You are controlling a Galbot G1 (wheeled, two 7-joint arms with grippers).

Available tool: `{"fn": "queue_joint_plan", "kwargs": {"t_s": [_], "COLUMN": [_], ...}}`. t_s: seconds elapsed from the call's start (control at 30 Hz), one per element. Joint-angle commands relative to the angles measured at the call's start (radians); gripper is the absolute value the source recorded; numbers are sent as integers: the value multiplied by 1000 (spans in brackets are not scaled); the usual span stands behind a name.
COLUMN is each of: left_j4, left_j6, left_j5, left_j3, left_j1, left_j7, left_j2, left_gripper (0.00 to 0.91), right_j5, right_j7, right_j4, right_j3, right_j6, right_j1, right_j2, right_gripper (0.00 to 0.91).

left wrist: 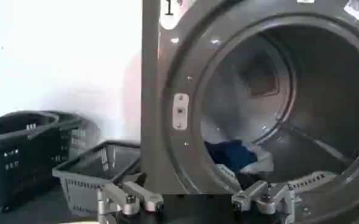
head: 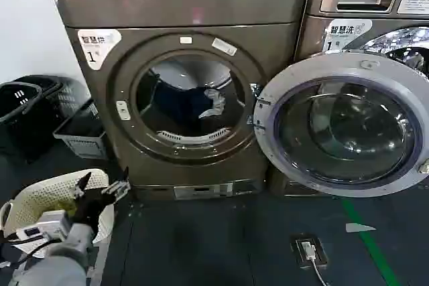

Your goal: Grasp the clothes from the dryer.

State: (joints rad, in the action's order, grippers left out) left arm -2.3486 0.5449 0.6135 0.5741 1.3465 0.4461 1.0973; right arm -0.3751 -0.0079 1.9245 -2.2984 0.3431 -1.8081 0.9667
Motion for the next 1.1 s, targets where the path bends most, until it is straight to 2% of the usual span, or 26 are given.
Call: {"fn": "queue_joint_plan", "kwargs": {"t_s": [0.03, 0.13, 0.47, 1.1], "left_j4": [3, 2, -7, -6], "left_j6": [10, 8, 13, 11], "left_j5": [-14, -25, 28, 4], "left_j3": [4, 2, 1, -2], "left_j1": [2, 5, -9, -1], "left_j7": [-14, -18, -14, -23], "left_j2": [-1, 0, 0, -3], "left_gripper": [907, 907, 907, 907], "right_j5": [-51, -57, -66, -81], "right_j7": [-54, -60, -56, -55], "right_j4": [4, -2, -6, -5], "right_j3": [0, 5, -1, -4], "right_j6": [-23, -70, -83, -91], "right_j1": [-5, 5, 3, 2], "right_j2": [7, 8, 4, -1], "right_gripper": [907, 907, 907, 907]}}
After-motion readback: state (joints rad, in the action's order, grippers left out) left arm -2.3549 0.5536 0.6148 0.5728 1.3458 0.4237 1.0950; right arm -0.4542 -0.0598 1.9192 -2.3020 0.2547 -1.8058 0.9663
